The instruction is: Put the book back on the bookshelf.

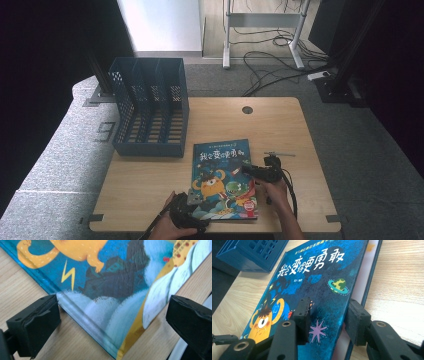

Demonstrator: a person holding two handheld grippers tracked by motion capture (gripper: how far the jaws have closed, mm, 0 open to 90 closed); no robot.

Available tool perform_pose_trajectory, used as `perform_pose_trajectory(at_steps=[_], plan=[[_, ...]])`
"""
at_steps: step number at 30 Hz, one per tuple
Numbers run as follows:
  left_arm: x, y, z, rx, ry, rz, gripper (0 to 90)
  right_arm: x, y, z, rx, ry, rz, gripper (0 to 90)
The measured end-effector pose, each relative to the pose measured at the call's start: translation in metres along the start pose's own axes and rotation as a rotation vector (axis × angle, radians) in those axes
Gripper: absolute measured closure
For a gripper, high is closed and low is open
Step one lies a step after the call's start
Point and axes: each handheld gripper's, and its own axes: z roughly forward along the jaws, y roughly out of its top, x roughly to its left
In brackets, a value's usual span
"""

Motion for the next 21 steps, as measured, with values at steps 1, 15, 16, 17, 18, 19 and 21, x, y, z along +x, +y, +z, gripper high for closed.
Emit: perform_pose_trajectory(at_steps=[1,15,16,17,18,19,21], plan=[[-0.0007,-0.0002,0.0000,0.002,0.002,0.000,0.0,0.0001,0.0000,-0.0001,0.000,0.000,-0.001,57.7],[-0.0044,-0.0007,0.0022,0.006,0.042,0.028,0.0,0.0014,0.0003,-0.0019,-0.013,0.001,-0.004,58.3],[-0.0043,-0.0006,0.0023,0.005,0.042,0.028,0.0,0.0015,0.0003,-0.0021,-0.015,0.002,-0.004,58.6],[-0.0041,-0.0005,0.0024,0.004,0.042,0.028,0.0,0.0015,0.0004,-0.0023,-0.018,0.005,-0.002,59.0],[-0.0036,-0.0005,0.0026,0.002,0.040,0.027,0.0,0.0015,0.0006,-0.0028,-0.019,0.005,-0.001,59.4],[-0.0032,-0.0004,0.0029,-0.001,0.040,0.027,0.0,0.0015,0.0008,-0.0033,-0.023,0.006,0.001,59.8],[-0.0023,-0.0001,0.0032,-0.003,0.040,0.026,0.0,0.0013,0.0012,-0.0043,-0.032,0.013,0.001,60.6]])
